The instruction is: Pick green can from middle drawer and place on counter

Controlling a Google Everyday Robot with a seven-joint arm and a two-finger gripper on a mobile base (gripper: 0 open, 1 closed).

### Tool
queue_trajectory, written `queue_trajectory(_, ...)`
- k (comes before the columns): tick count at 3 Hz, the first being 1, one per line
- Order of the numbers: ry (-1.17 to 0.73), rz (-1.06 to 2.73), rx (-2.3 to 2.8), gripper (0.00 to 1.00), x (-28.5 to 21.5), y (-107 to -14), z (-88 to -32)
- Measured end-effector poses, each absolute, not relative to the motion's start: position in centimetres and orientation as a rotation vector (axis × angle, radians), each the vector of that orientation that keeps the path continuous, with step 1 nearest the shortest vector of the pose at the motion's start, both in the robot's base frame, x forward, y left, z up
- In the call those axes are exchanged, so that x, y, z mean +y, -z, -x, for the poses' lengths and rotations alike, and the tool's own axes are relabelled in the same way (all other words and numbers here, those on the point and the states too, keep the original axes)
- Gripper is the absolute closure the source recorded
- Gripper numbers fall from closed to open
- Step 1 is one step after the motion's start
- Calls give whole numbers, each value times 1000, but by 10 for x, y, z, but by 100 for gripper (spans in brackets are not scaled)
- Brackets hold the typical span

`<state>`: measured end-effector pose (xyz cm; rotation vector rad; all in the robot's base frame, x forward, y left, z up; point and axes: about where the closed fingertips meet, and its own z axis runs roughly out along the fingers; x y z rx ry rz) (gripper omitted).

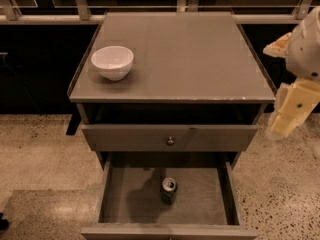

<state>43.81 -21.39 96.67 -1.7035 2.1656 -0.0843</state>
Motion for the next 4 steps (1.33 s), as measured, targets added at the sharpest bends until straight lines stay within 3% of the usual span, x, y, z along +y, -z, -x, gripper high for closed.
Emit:
queue_trajectory(1, -56, 1711, 2038, 0, -196, -913, -419)
queue_trajectory(2, -320, 1650, 1963, 0, -163, -819, -410)
queue_trajectory(4, -362, 1607, 1970, 0, -152, -781, -404)
